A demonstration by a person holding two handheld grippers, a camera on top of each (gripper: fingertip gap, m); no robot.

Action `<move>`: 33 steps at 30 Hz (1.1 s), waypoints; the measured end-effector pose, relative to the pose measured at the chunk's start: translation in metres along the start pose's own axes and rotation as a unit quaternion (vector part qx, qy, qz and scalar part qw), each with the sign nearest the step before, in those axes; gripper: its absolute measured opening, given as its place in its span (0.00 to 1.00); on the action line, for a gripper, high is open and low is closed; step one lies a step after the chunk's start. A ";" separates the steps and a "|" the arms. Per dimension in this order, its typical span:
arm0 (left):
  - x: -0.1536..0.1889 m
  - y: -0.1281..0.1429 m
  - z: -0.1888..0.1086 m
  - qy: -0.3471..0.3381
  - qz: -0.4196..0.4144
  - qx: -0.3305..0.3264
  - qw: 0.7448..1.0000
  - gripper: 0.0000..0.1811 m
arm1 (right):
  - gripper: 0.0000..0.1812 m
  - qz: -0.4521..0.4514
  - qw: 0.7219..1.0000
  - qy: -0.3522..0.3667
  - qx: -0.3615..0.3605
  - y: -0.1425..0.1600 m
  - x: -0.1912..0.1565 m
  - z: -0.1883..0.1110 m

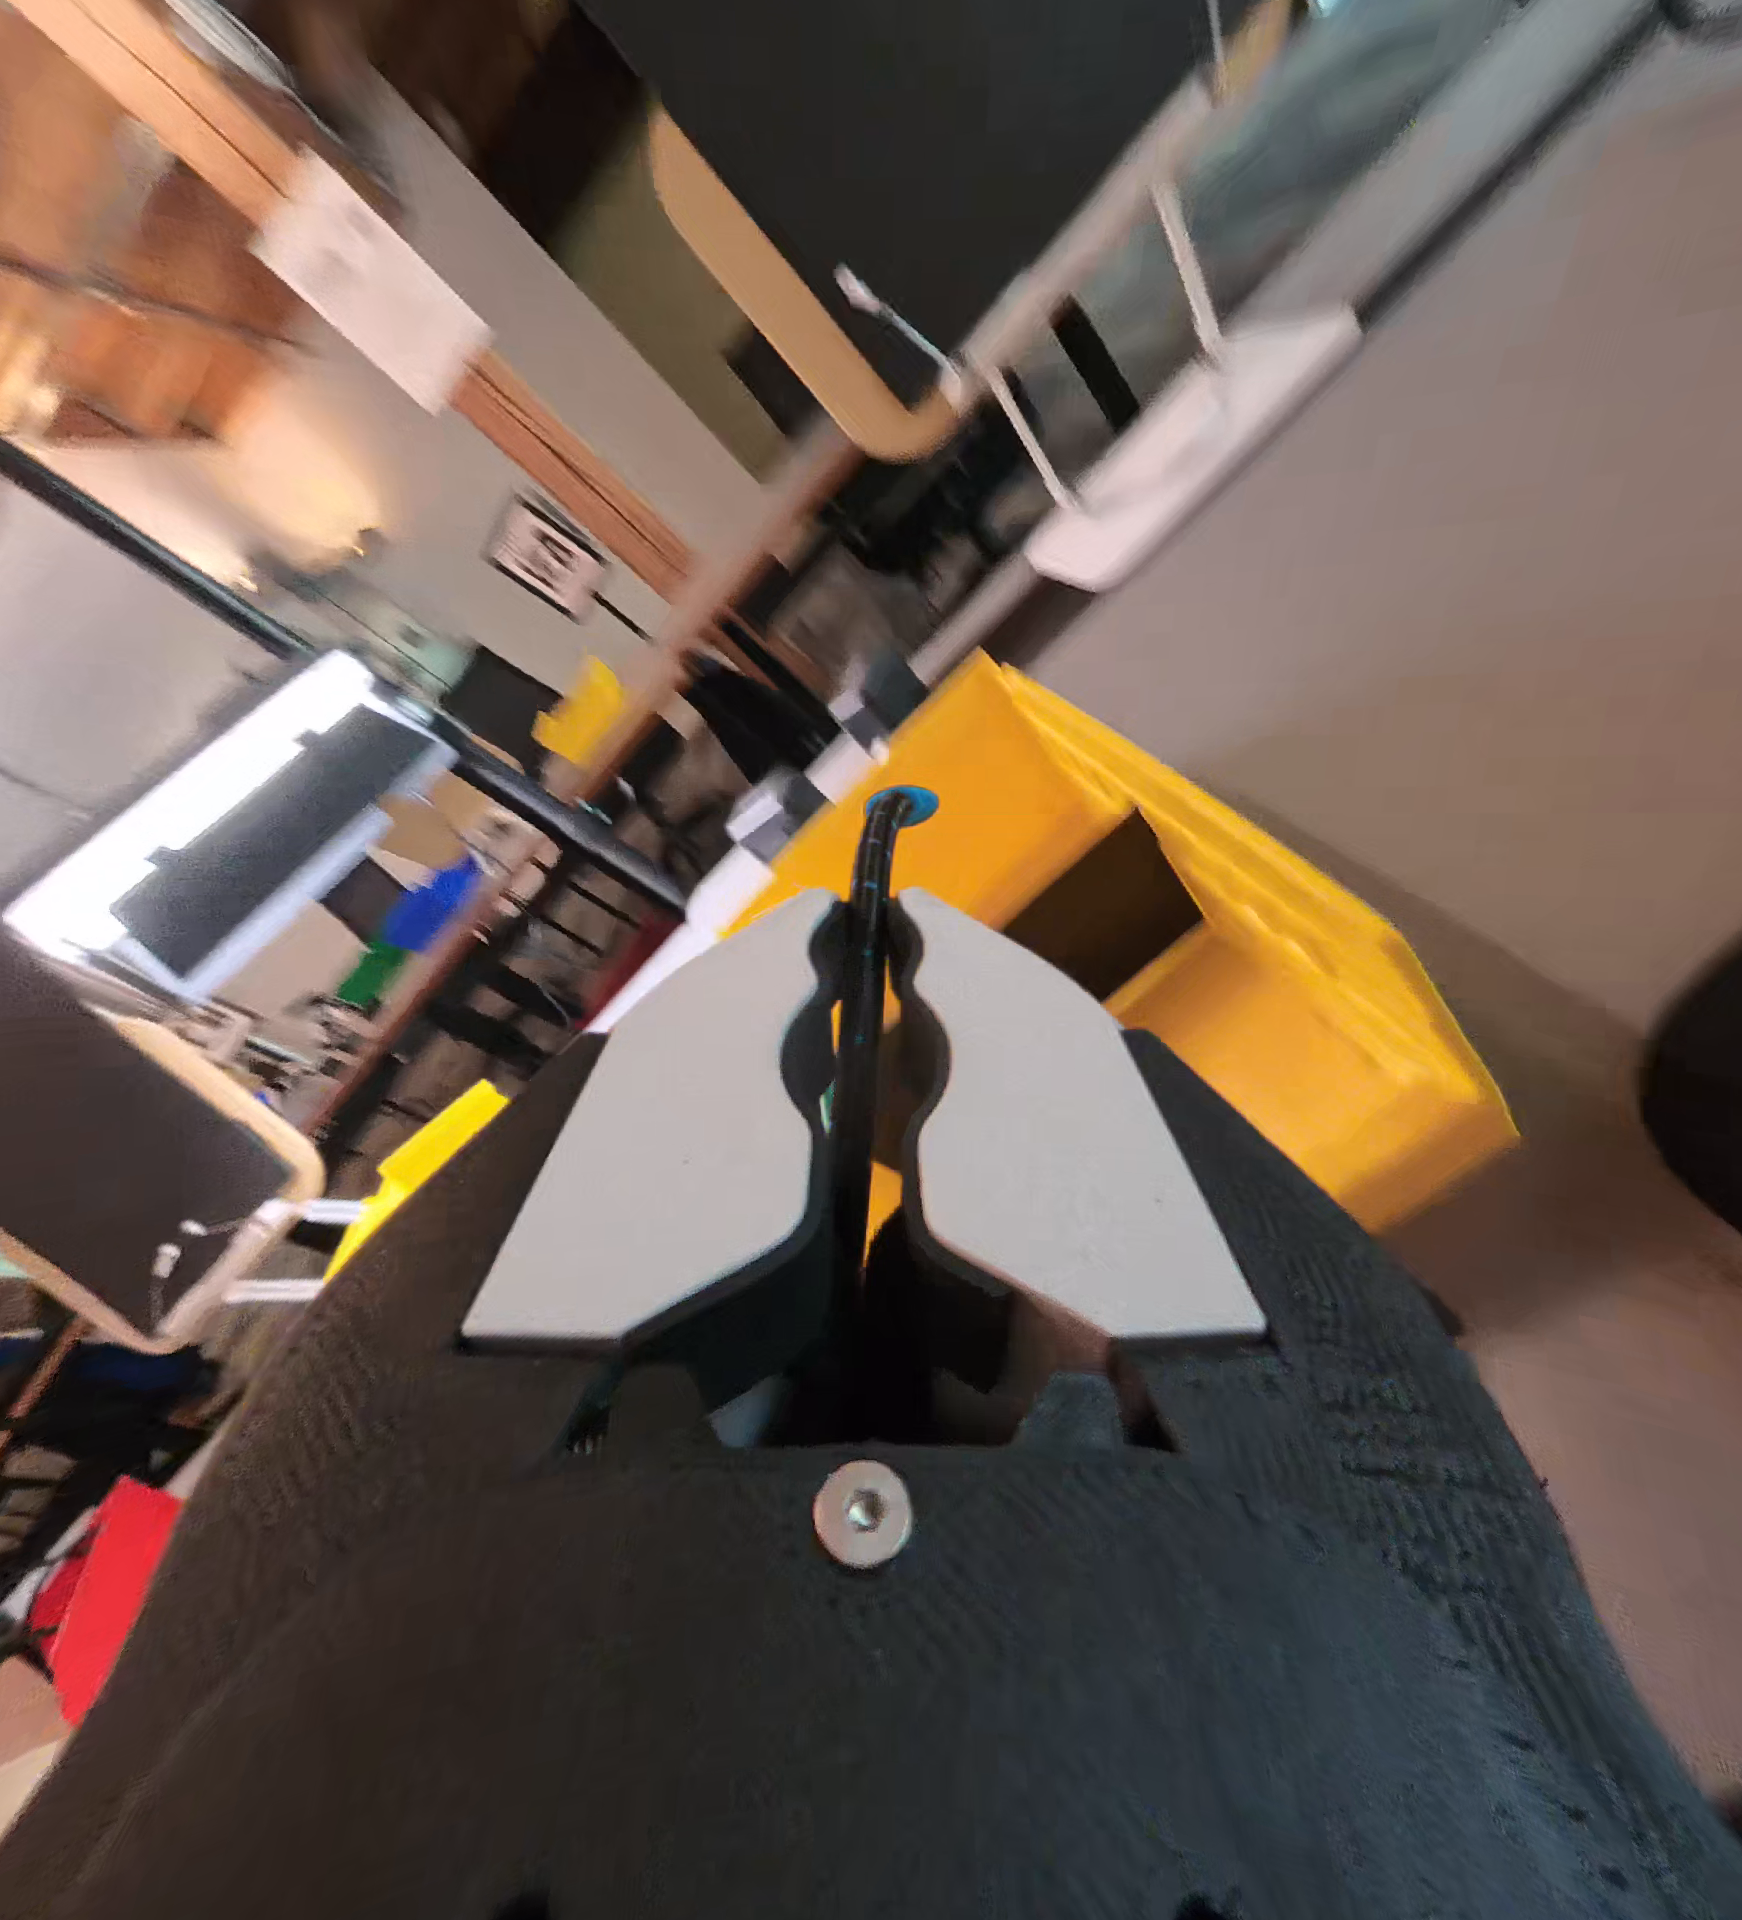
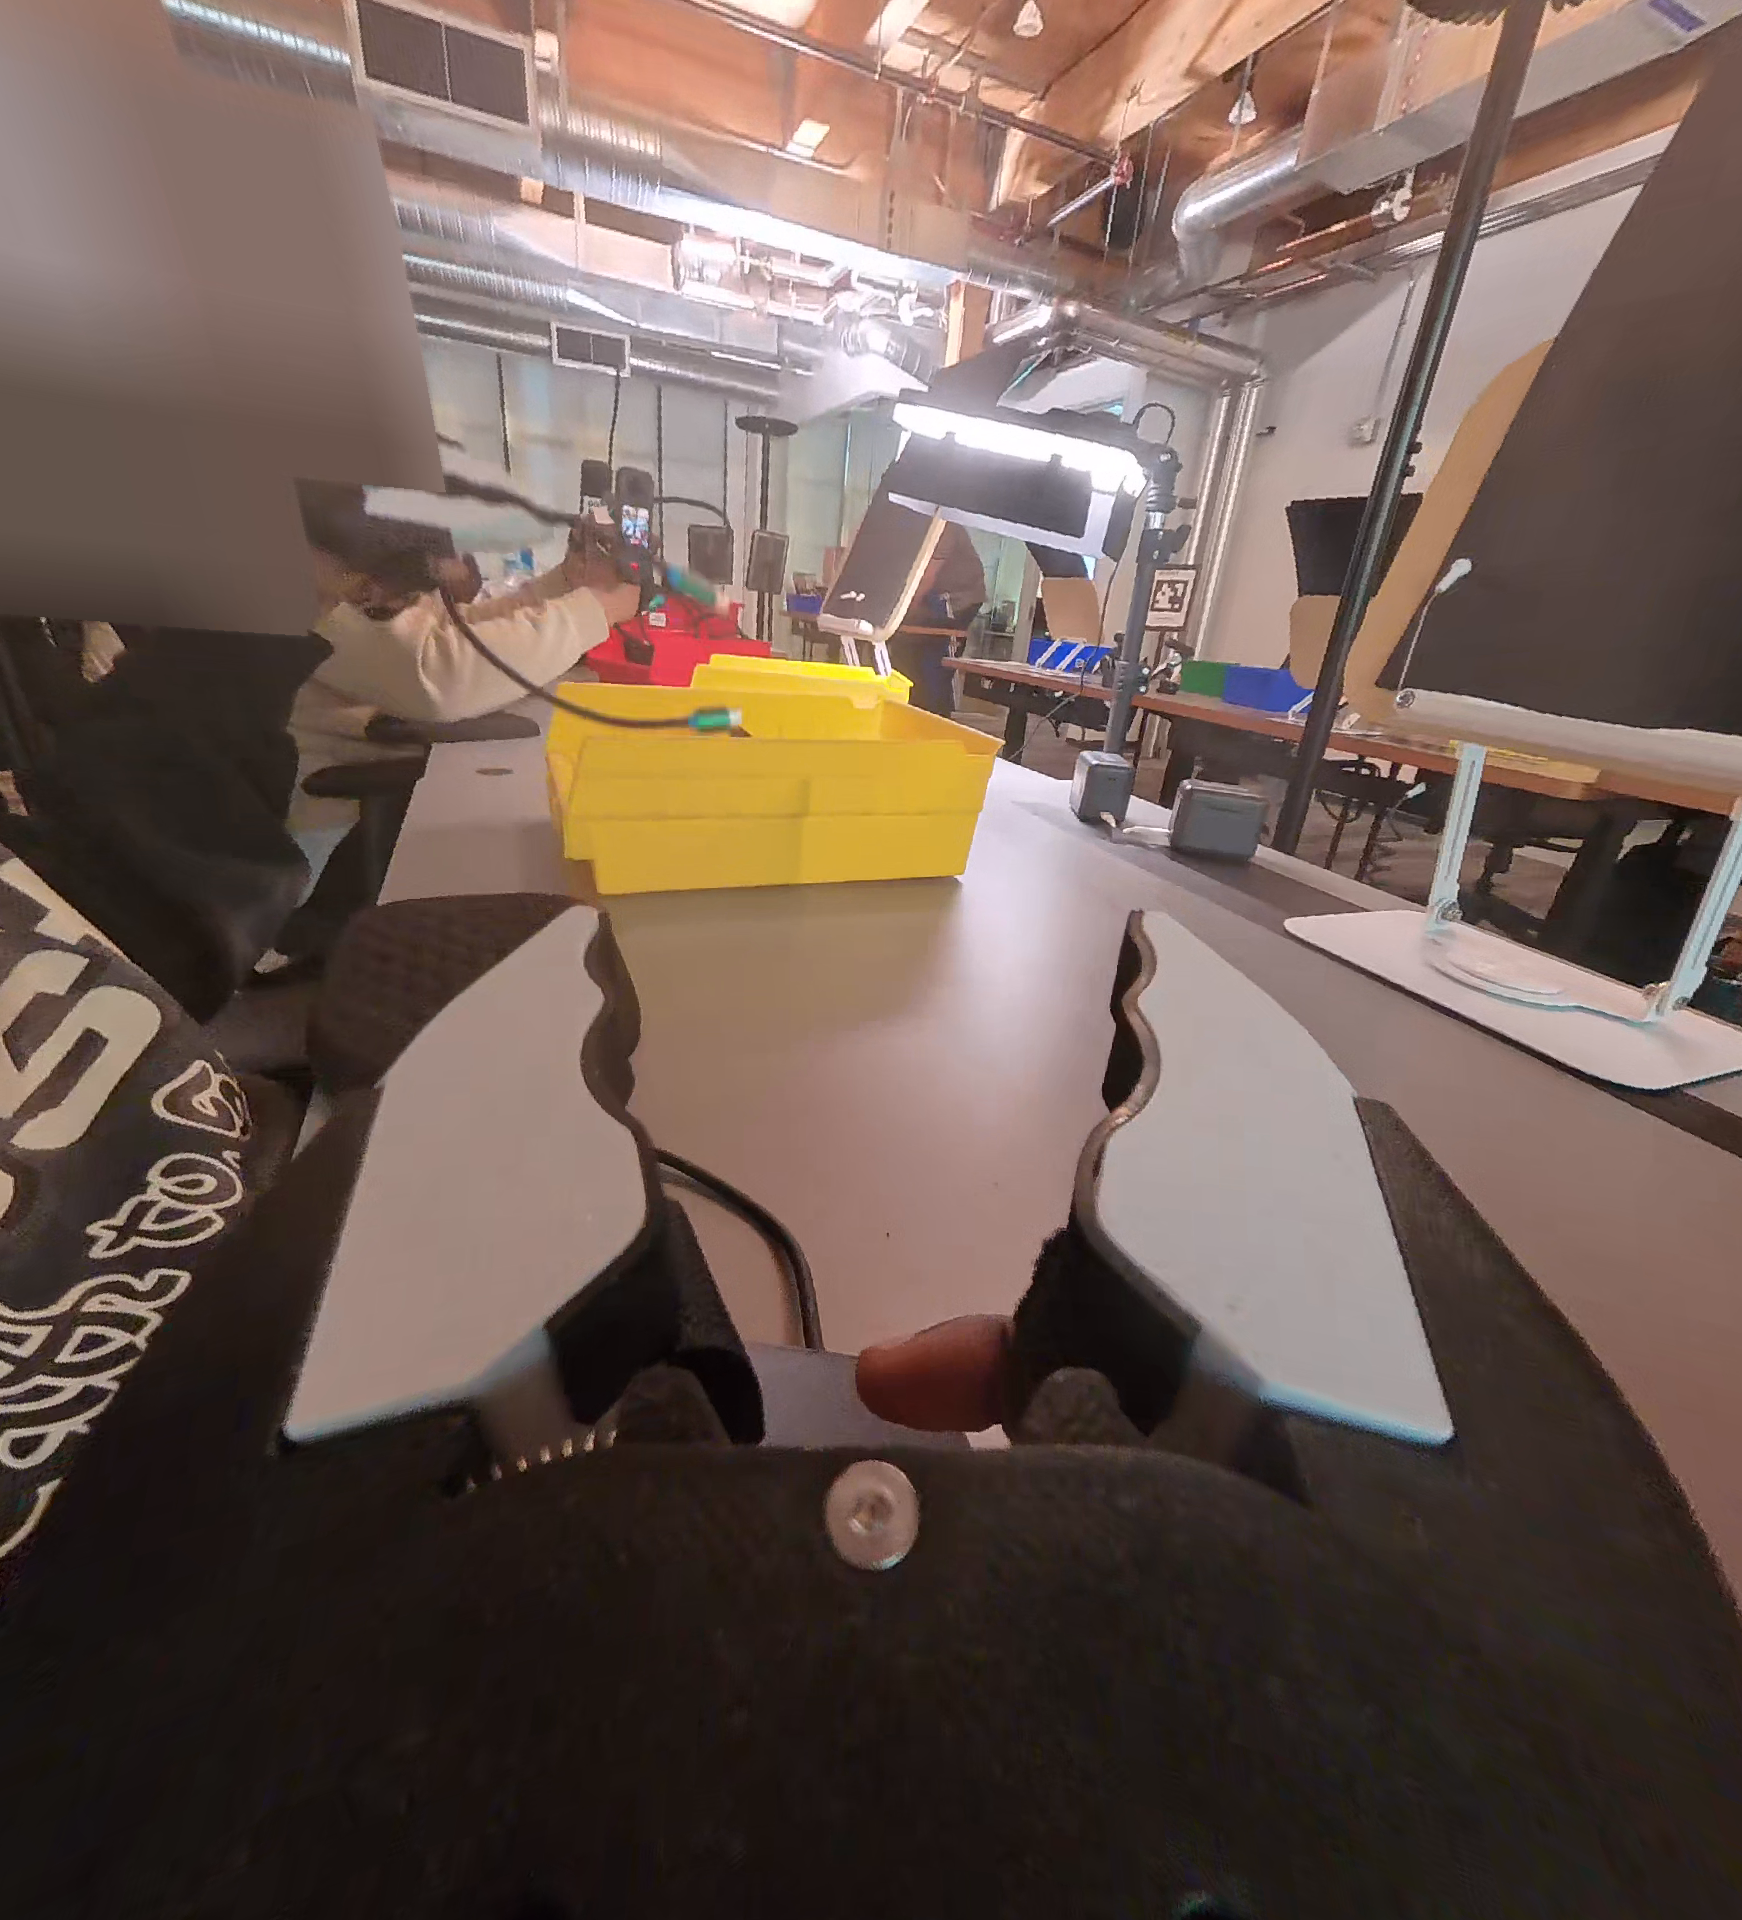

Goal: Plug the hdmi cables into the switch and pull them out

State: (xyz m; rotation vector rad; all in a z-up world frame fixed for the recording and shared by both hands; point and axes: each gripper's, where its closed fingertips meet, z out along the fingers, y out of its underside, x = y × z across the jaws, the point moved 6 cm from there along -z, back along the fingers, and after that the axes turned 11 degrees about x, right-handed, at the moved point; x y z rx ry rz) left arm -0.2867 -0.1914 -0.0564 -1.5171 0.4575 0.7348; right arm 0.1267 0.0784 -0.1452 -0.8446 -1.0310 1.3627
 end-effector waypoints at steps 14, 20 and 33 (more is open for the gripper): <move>0.006 -0.097 -0.033 0.005 -0.078 0.432 0.898 0.03 | 0.48 -0.099 0.995 0.006 -0.018 0.001 -0.008 0.004; 0.039 -0.118 -0.005 0.150 -0.170 0.512 0.829 0.04 | 0.42 -0.278 0.958 0.067 0.026 -0.022 -0.024 0.011; 0.136 -0.154 0.052 0.413 -0.259 0.460 0.742 0.04 | 0.27 -0.604 0.793 -0.052 0.059 -0.084 -0.101 0.079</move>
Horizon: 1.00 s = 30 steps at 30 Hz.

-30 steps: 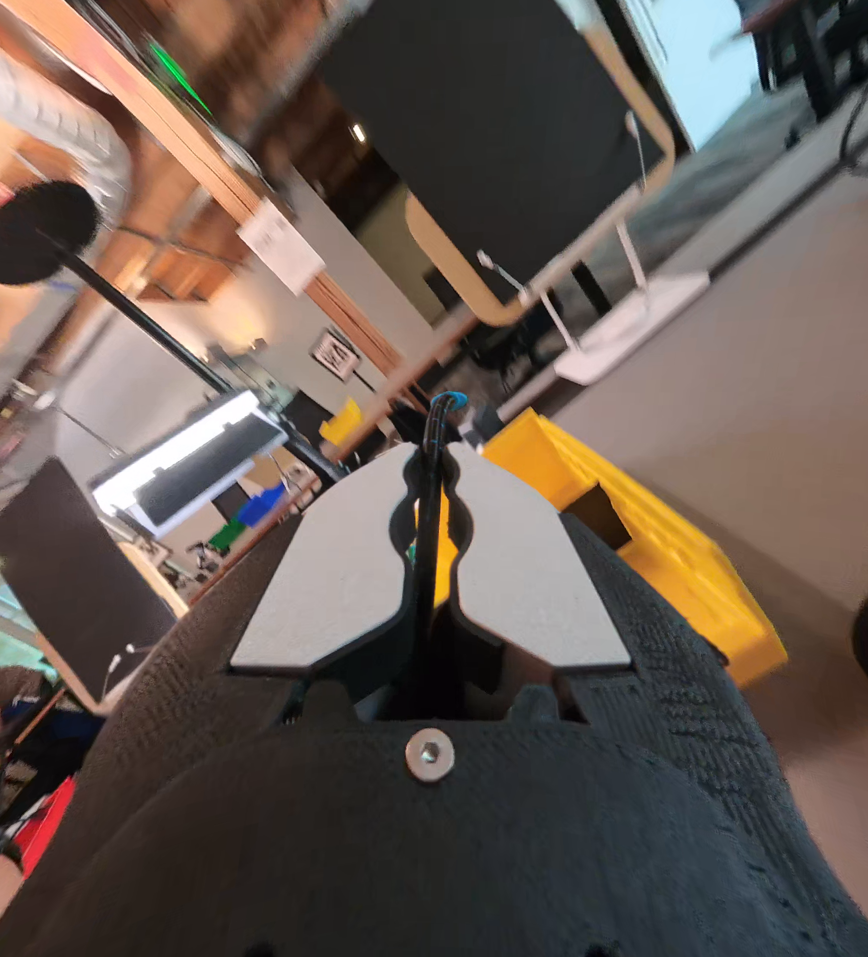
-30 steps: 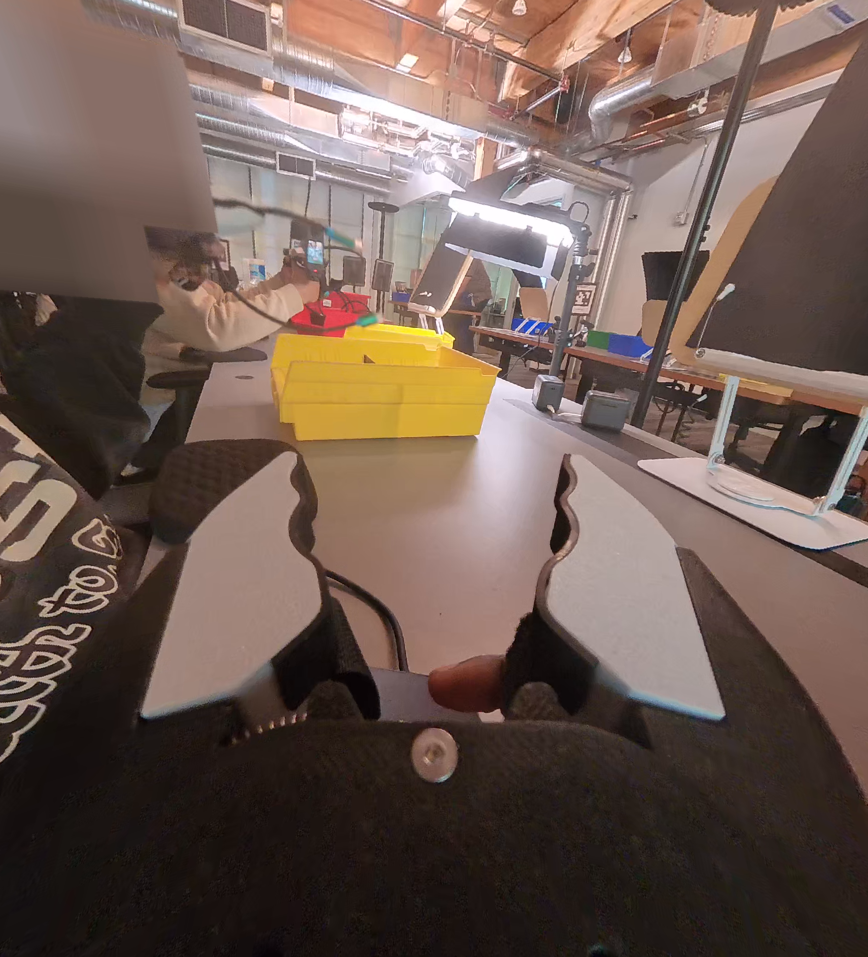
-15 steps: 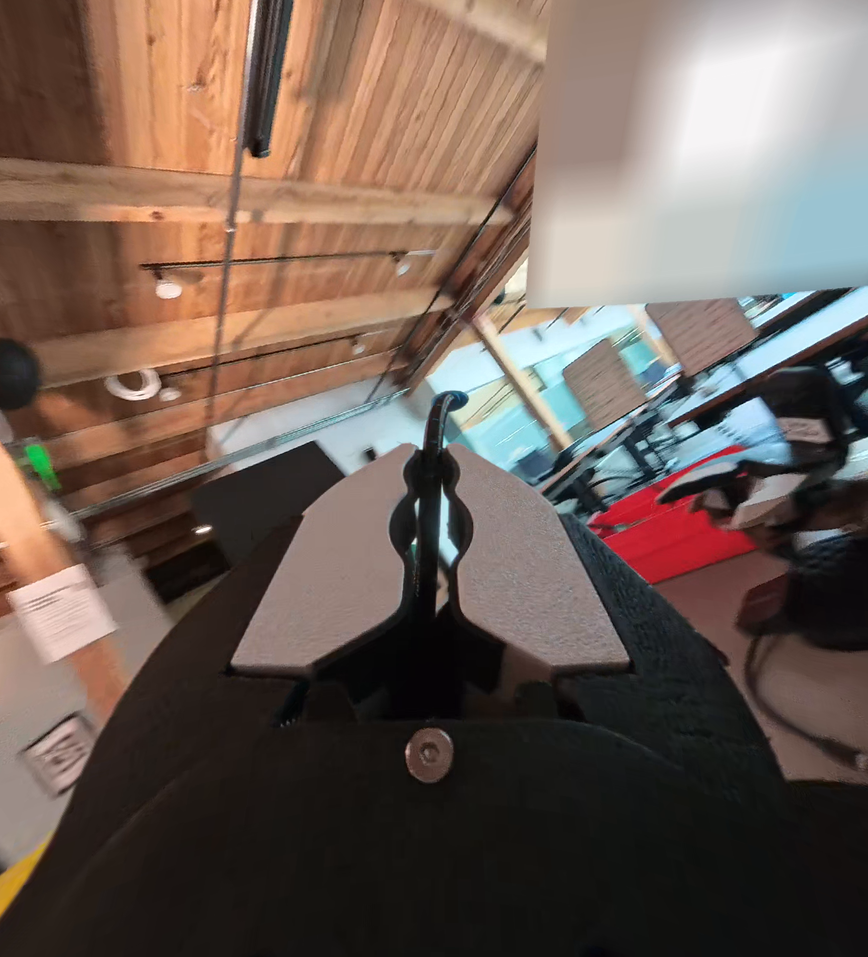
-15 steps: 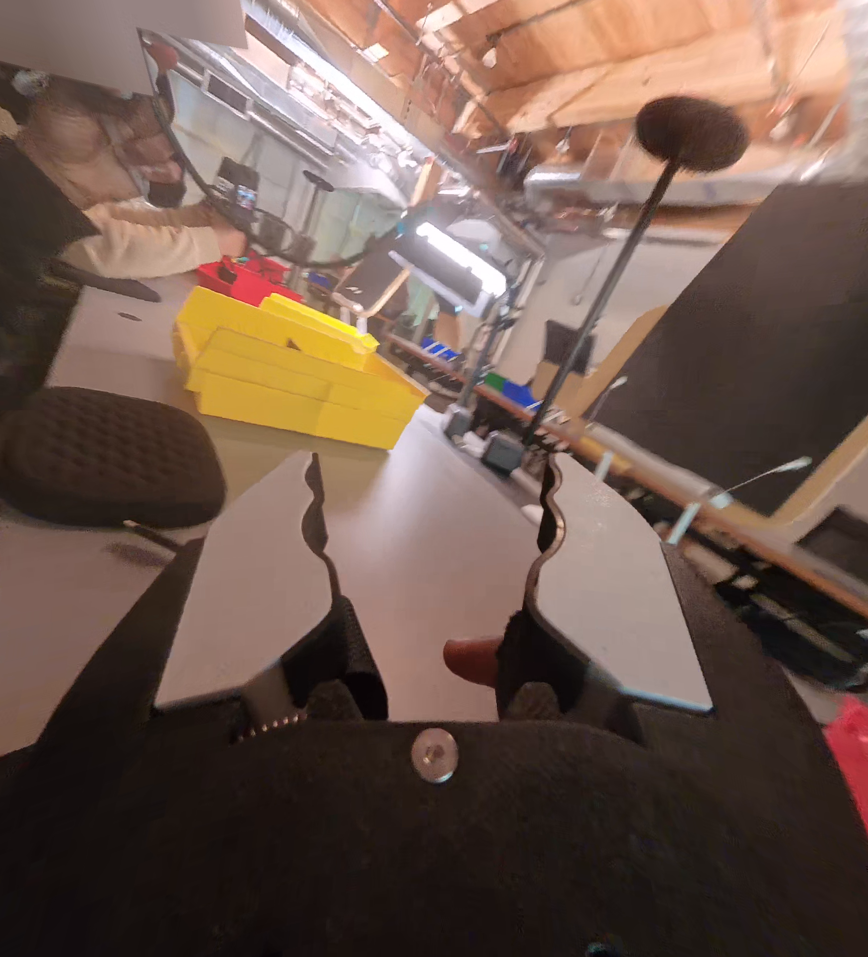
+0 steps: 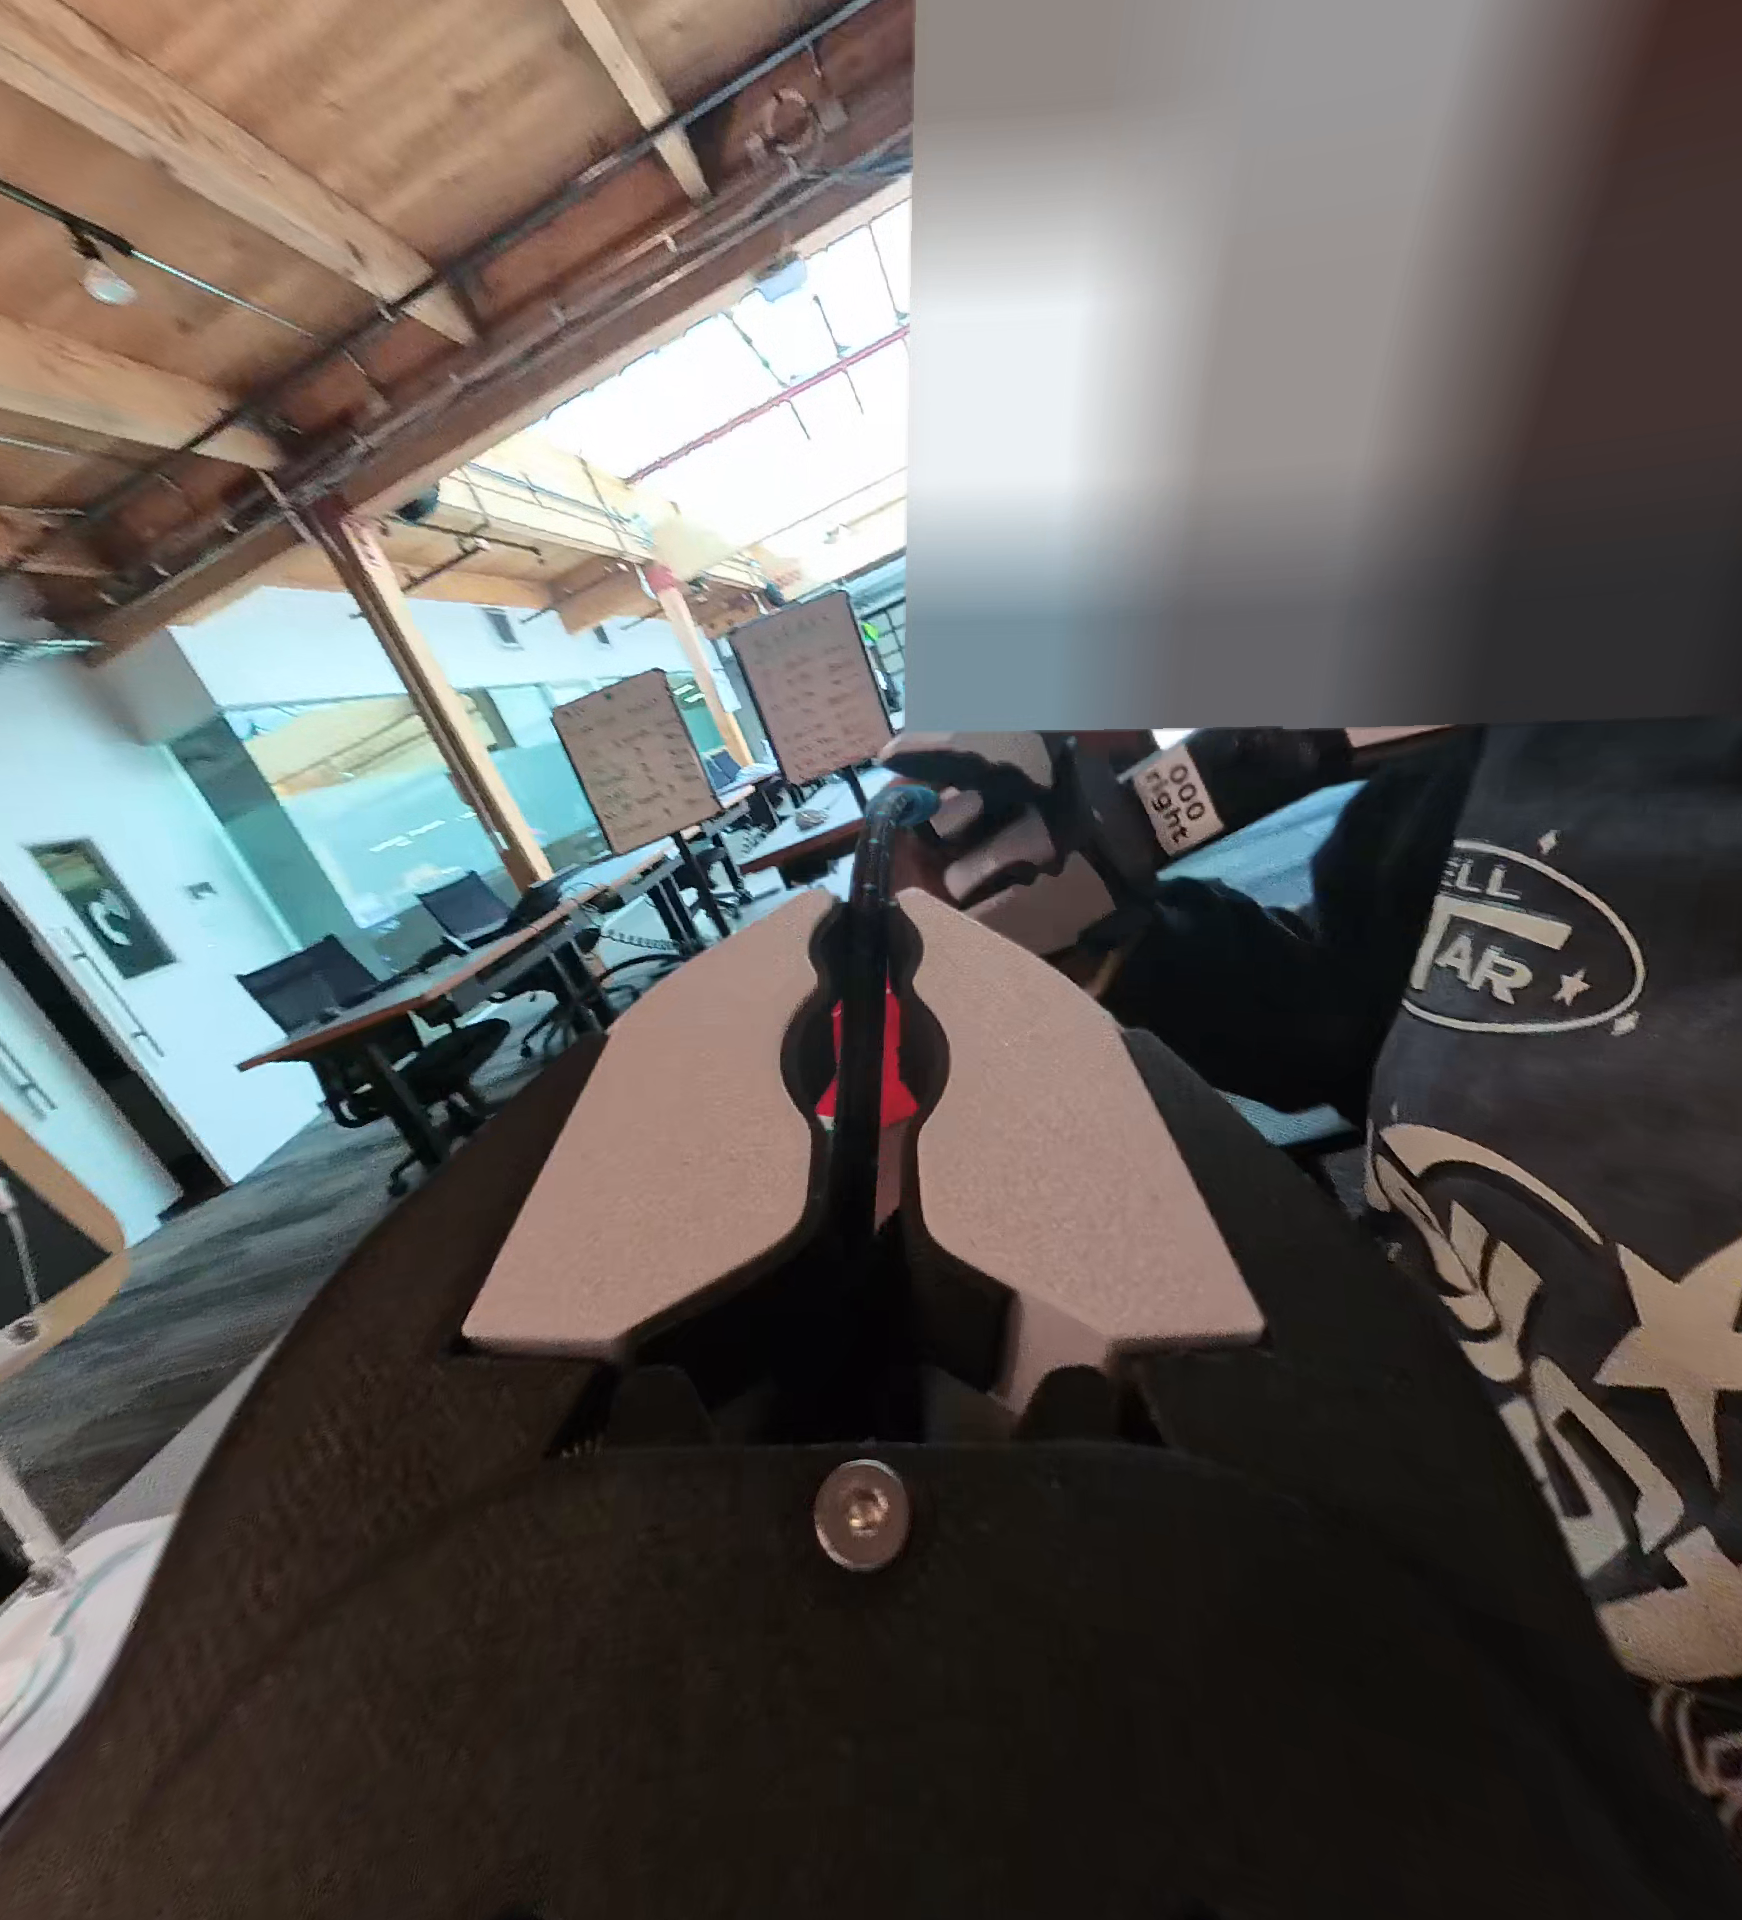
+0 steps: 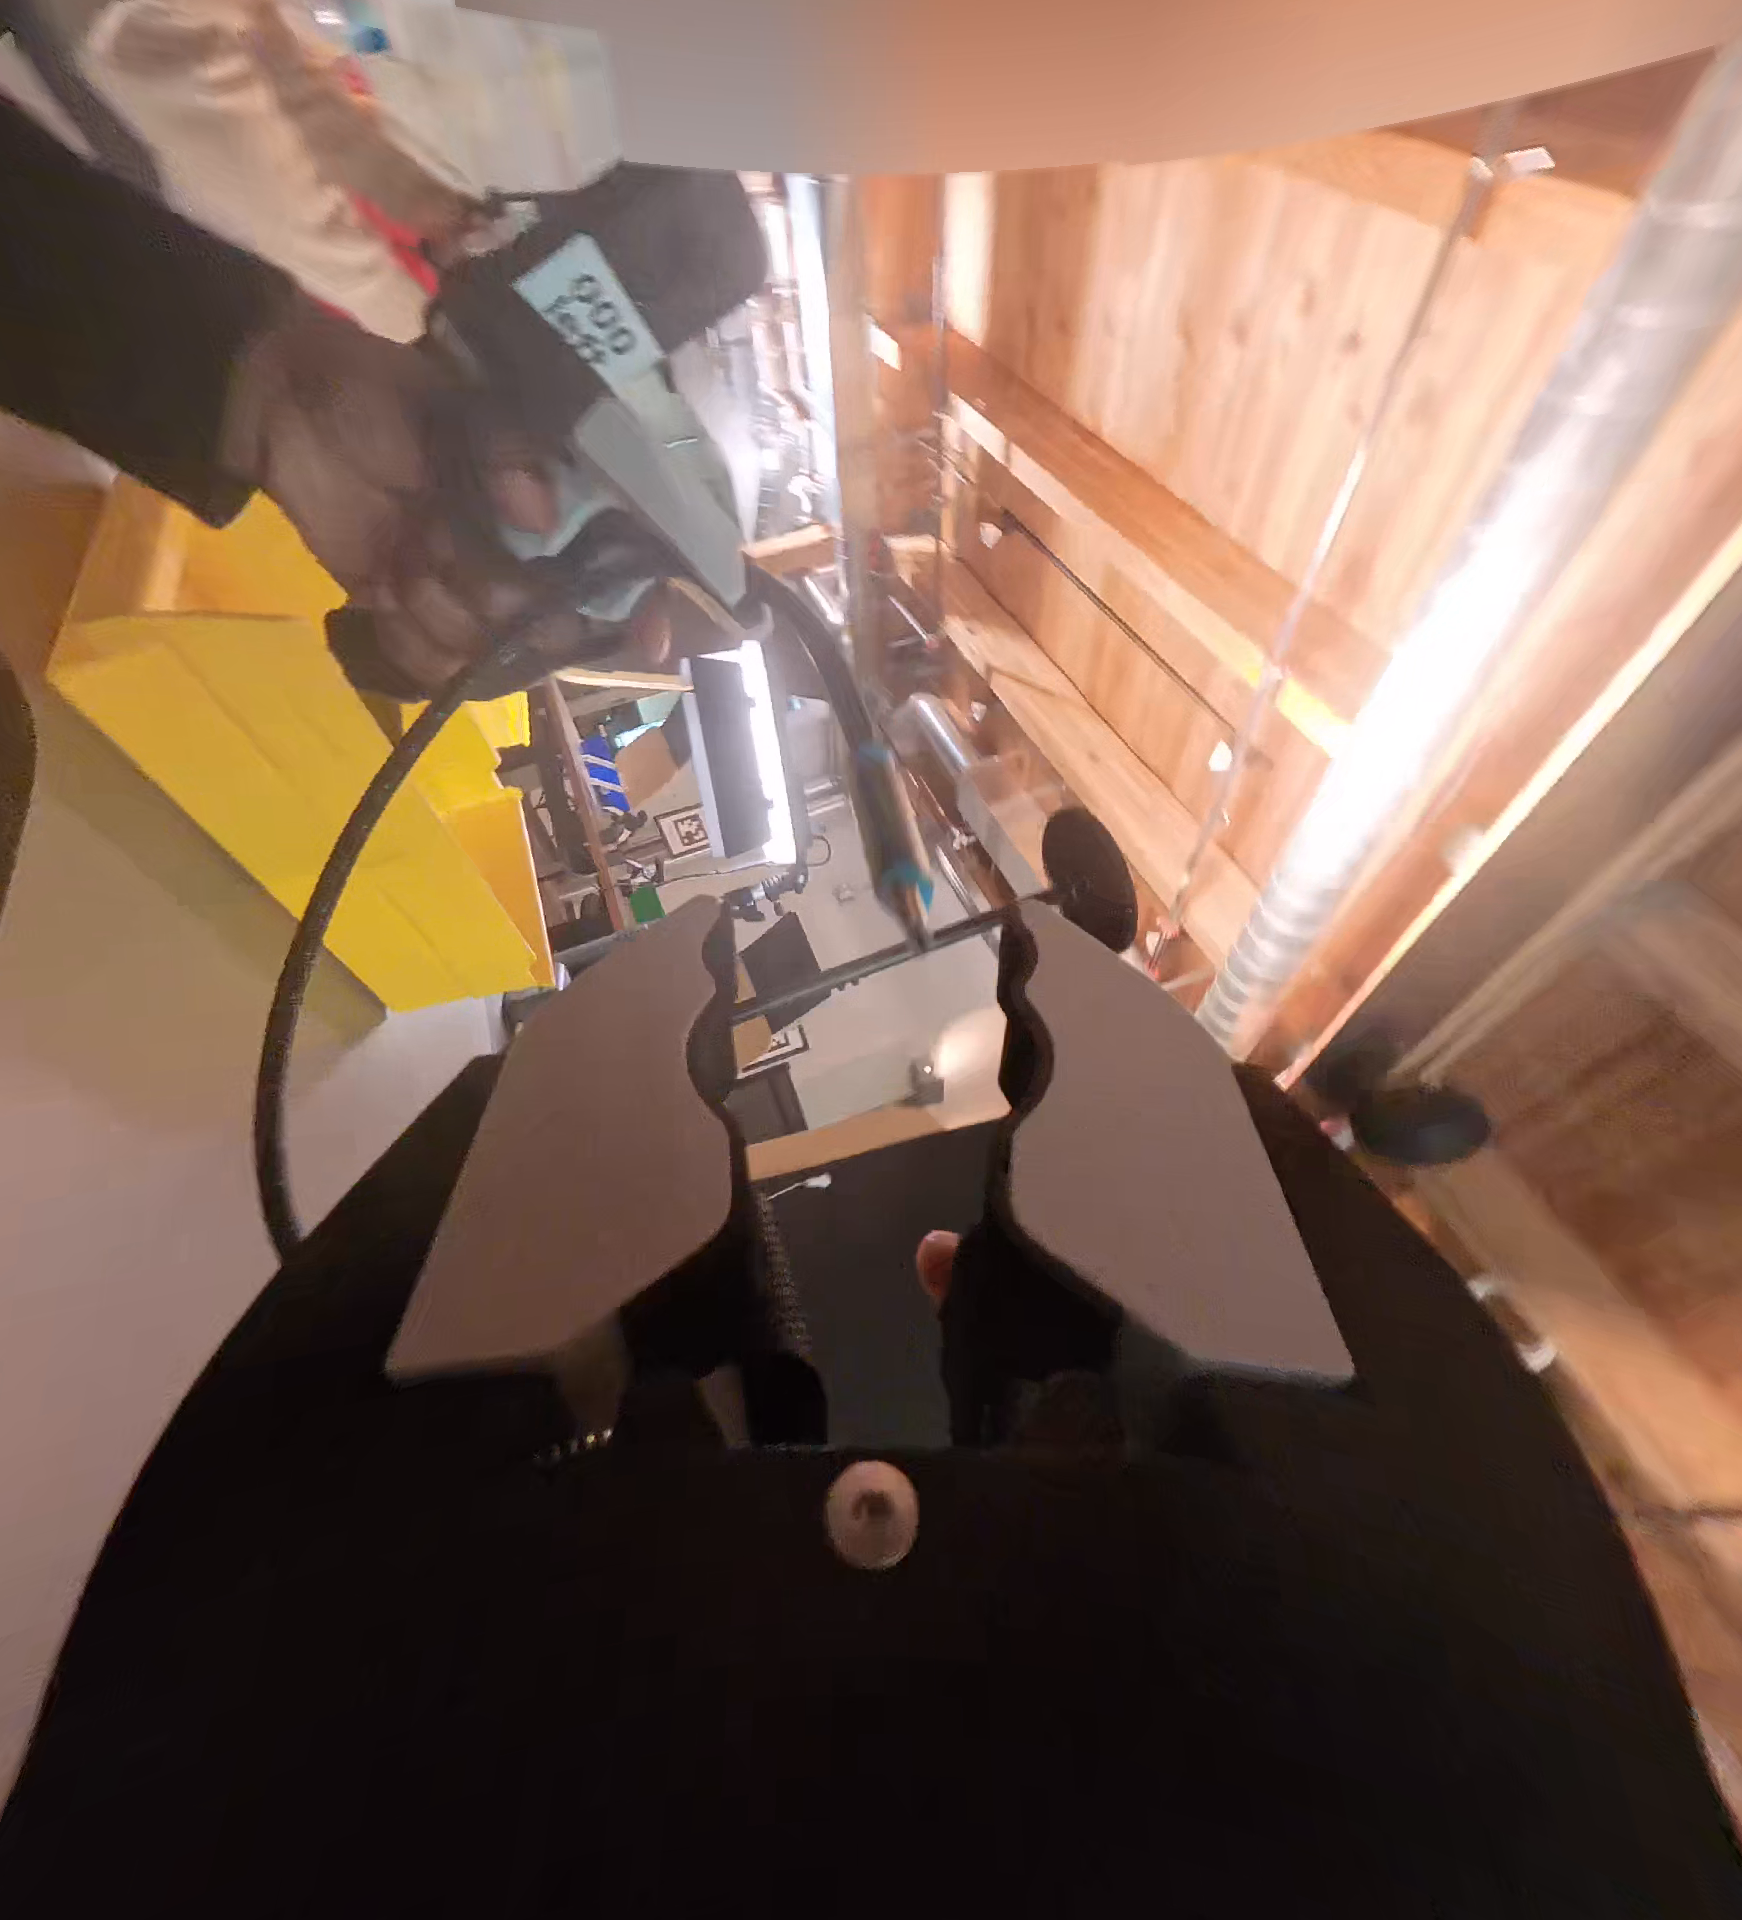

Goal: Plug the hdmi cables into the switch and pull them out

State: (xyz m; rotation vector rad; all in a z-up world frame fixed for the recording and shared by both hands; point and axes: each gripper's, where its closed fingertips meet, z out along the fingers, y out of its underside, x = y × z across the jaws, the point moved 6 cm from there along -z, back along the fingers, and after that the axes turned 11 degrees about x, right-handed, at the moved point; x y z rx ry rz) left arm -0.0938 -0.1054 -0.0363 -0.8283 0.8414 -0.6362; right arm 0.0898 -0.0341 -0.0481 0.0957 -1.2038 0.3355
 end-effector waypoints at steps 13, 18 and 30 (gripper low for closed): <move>0.016 -0.039 0.008 -0.109 0.158 0.072 0.979 0.21 | 0.06 -0.118 0.978 0.137 -0.101 0.021 0.014 0.022; 0.022 0.020 0.049 -0.063 -0.050 -0.040 0.996 0.29 | 0.06 -0.117 0.982 0.123 -0.077 0.011 0.000 0.030; 0.019 0.043 0.053 -0.021 -0.132 -0.061 0.989 0.17 | 0.06 -0.077 0.996 -0.053 -0.006 -0.004 -0.029 0.032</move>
